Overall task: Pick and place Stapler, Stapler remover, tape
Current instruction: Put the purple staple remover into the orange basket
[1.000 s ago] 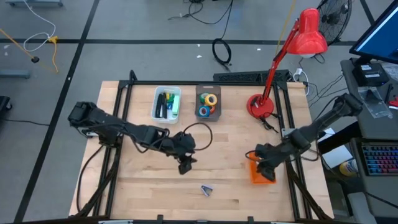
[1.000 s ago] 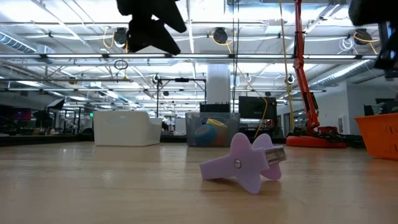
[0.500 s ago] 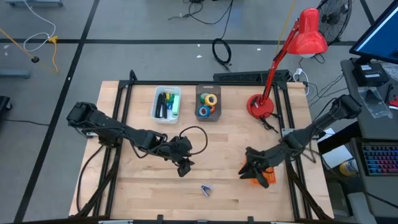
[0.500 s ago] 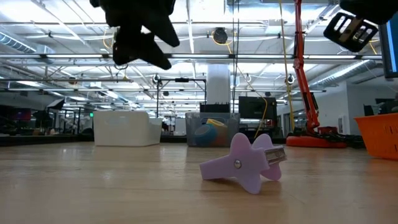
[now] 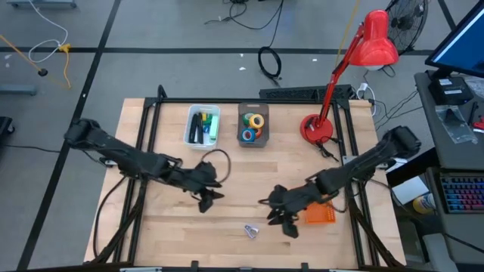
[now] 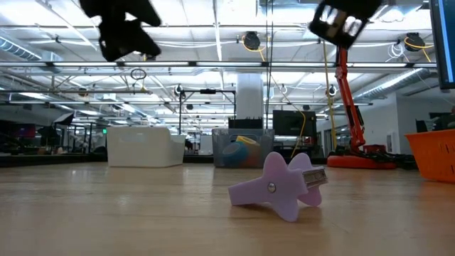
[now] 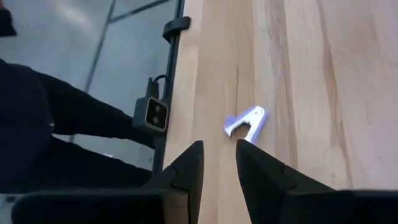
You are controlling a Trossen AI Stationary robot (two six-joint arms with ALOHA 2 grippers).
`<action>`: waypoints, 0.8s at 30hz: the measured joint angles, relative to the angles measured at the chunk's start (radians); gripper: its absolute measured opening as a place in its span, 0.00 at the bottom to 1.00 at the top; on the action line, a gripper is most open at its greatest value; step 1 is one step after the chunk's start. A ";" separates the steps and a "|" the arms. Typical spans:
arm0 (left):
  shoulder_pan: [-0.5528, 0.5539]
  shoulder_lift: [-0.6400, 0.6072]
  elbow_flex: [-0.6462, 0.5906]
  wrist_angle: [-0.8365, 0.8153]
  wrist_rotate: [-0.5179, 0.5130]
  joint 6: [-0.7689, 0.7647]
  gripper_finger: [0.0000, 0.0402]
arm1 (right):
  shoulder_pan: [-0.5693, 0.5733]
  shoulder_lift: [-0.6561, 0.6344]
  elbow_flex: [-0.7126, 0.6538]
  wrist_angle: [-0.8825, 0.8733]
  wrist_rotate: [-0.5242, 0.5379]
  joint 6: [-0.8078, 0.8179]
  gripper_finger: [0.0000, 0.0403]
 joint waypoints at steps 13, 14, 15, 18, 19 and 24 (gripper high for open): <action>-0.057 -0.412 -0.277 0.010 -0.051 0.045 0.50 | -0.036 0.316 0.301 -0.157 -0.008 -0.008 0.22; -0.056 -0.444 -0.289 0.004 -0.051 0.056 0.50 | -0.037 0.337 0.318 -0.175 -0.020 0.000 0.22; -0.056 -0.475 -0.300 -0.006 -0.051 0.067 0.50 | -0.039 0.355 0.332 -0.186 -0.025 0.008 0.22; -0.055 -0.574 -0.319 -0.060 -0.056 0.076 0.50 | -0.041 0.402 0.369 -0.236 -0.028 0.030 0.22; -0.055 -0.605 -0.323 -0.090 -0.060 0.076 0.50 | -0.041 0.414 0.377 -0.248 -0.027 0.038 0.22; -0.055 -0.740 -0.327 -0.227 -0.103 0.081 0.50 | -0.047 0.437 0.383 -0.285 -0.028 0.080 0.22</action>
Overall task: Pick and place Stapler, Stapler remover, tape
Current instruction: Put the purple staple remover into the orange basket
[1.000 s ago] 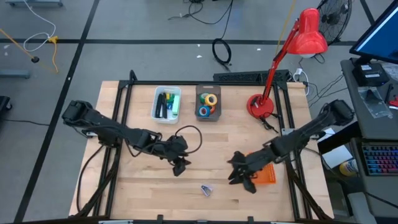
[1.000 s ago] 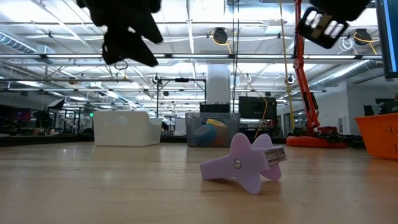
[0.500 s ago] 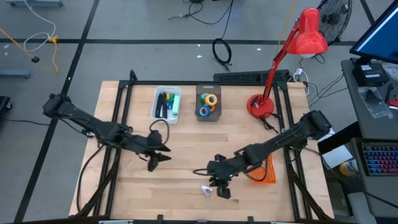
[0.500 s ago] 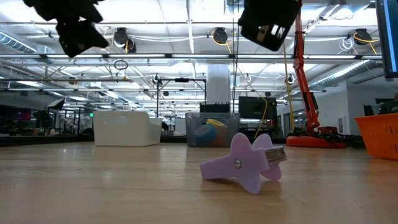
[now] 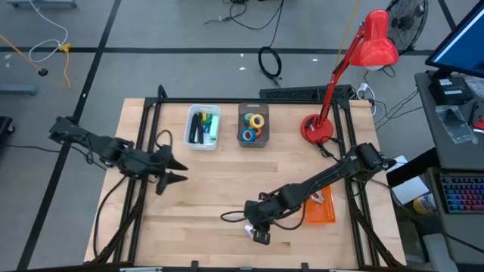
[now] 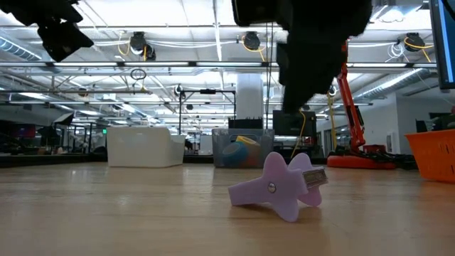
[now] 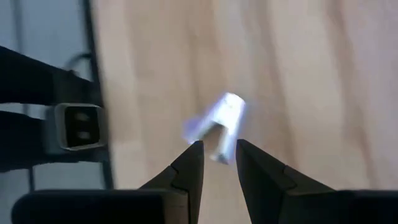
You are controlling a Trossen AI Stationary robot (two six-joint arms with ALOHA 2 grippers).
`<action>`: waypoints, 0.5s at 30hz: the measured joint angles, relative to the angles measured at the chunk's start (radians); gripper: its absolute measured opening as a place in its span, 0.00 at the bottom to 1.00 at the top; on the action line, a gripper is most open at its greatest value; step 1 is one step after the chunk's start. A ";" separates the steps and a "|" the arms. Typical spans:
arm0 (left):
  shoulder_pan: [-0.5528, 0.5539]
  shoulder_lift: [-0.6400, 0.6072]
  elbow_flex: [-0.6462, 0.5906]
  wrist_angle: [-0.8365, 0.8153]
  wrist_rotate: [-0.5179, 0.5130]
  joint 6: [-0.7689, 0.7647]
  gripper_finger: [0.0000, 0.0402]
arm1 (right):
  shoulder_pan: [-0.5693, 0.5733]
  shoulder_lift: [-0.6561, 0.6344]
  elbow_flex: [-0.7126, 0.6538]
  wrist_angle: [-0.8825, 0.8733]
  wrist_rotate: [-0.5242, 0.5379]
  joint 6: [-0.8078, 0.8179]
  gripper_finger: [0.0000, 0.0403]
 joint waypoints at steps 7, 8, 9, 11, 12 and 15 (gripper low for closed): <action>0.000 -0.127 0.000 -0.117 -0.043 0.024 0.50 | -0.005 0.001 -0.001 -0.048 0.000 0.011 0.22; 0.000 -0.139 0.000 -0.124 -0.052 0.030 0.50 | -0.005 0.001 -0.001 -0.049 -0.001 0.011 0.22; 0.000 -0.150 0.000 -0.128 -0.058 0.035 0.50 | -0.007 0.001 -0.001 -0.055 -0.001 0.011 0.22; 0.000 -0.171 0.000 -0.146 -0.063 0.044 0.50 | -0.010 0.001 -0.001 -0.056 -0.017 0.011 0.22; 0.000 -0.178 0.000 -0.156 -0.064 0.046 0.50 | -0.011 0.001 -0.001 -0.055 -0.024 0.011 0.22; 0.000 -0.194 0.000 -0.178 -0.080 0.046 0.50 | -0.010 0.001 -0.001 -0.048 -0.024 0.008 0.22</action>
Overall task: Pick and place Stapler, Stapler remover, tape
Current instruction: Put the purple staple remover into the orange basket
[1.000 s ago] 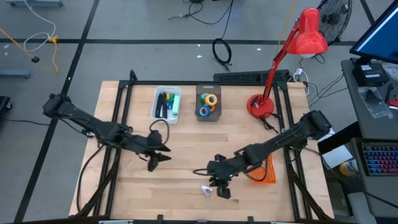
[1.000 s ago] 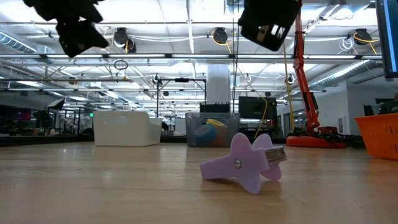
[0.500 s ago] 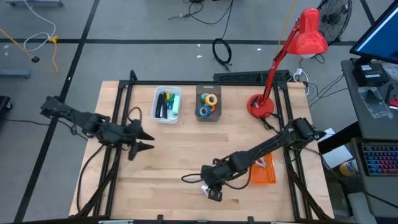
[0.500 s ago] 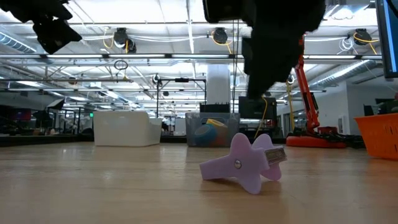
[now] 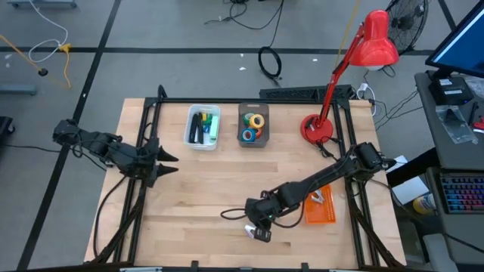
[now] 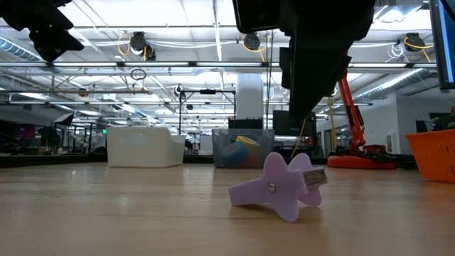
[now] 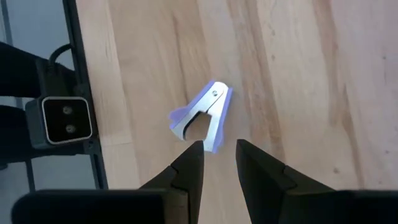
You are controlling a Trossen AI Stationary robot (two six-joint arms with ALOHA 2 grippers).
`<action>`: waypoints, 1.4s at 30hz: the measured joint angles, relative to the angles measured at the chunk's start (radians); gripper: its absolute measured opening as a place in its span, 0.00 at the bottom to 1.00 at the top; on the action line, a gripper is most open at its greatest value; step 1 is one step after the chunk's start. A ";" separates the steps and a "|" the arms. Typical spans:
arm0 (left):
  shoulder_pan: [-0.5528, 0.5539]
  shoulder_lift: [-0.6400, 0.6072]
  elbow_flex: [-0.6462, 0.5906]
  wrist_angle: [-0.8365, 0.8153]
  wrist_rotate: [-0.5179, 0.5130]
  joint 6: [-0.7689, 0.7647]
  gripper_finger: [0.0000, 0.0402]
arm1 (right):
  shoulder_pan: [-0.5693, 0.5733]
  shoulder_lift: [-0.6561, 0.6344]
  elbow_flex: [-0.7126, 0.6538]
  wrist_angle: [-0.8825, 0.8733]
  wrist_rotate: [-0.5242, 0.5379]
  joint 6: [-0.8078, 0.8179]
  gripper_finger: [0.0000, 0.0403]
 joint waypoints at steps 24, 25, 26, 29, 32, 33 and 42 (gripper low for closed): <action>0.000 0.001 0.000 -0.023 -0.001 -0.007 0.50 | -0.008 0.077 -0.003 0.052 -0.047 0.003 0.22; 0.000 0.001 0.000 -0.023 -0.001 -0.007 0.50 | -0.008 0.077 -0.003 0.051 -0.047 0.002 0.22; 0.000 0.001 0.000 -0.023 -0.001 -0.007 0.50 | -0.008 0.077 -0.003 0.049 -0.049 0.000 0.22; 0.000 0.001 0.000 -0.023 -0.001 -0.007 0.50 | -0.008 0.077 -0.011 0.054 -0.050 0.001 0.22; 0.000 0.001 0.000 -0.023 -0.001 -0.007 0.50 | -0.008 0.077 -0.030 0.082 -0.050 0.016 0.22; 0.000 0.001 0.000 -0.023 -0.001 -0.007 0.50 | -0.008 0.077 -0.038 0.094 -0.051 0.021 0.22; 0.000 0.001 0.000 -0.023 -0.001 -0.009 0.50 | -0.008 0.077 -0.064 0.127 -0.050 0.047 0.22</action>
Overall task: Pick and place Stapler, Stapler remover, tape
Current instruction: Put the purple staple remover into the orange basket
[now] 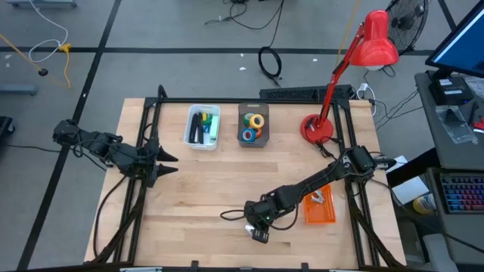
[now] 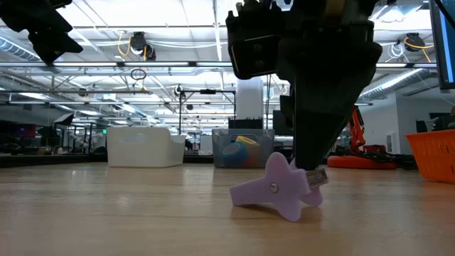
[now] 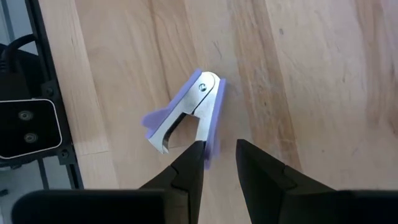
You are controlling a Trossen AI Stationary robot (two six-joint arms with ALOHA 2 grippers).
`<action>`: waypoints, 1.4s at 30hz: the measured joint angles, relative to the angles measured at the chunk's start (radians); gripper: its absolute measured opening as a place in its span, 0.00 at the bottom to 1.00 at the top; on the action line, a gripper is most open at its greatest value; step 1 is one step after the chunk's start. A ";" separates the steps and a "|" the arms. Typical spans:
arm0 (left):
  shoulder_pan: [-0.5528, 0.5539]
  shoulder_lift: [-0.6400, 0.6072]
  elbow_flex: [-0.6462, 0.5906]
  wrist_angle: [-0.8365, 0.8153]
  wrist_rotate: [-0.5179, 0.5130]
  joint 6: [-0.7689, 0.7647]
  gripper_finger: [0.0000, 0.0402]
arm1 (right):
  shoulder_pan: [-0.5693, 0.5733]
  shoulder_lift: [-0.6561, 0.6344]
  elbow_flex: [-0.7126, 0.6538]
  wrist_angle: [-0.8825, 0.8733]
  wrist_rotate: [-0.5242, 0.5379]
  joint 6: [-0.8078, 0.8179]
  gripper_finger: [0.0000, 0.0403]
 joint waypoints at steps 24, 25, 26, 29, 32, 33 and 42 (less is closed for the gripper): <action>0.000 0.000 0.000 -0.005 0.000 -0.017 0.50 | -0.002 -0.002 0.000 -0.018 0.005 -0.013 0.01; 0.000 0.000 0.000 -0.005 0.000 -0.017 0.50 | -0.004 -0.002 0.000 -0.020 0.007 -0.004 0.01; 0.000 0.000 0.000 -0.005 0.000 -0.017 0.50 | -0.007 -0.005 0.000 -0.022 0.009 0.003 0.01; 0.000 0.000 0.000 -0.006 0.000 -0.017 0.50 | -0.015 -0.026 -0.001 -0.036 0.031 0.017 0.00; 0.000 0.000 0.000 -0.006 0.000 -0.017 0.50 | -0.023 -0.071 -0.001 -0.054 0.039 0.040 0.00; 0.000 0.000 0.000 -0.006 0.000 -0.017 0.50 | -0.024 -0.094 -0.001 -0.070 0.054 0.047 0.00; 0.000 0.000 0.000 -0.006 0.000 -0.016 0.50 | 0.012 -0.366 -0.001 -0.412 0.237 0.244 0.00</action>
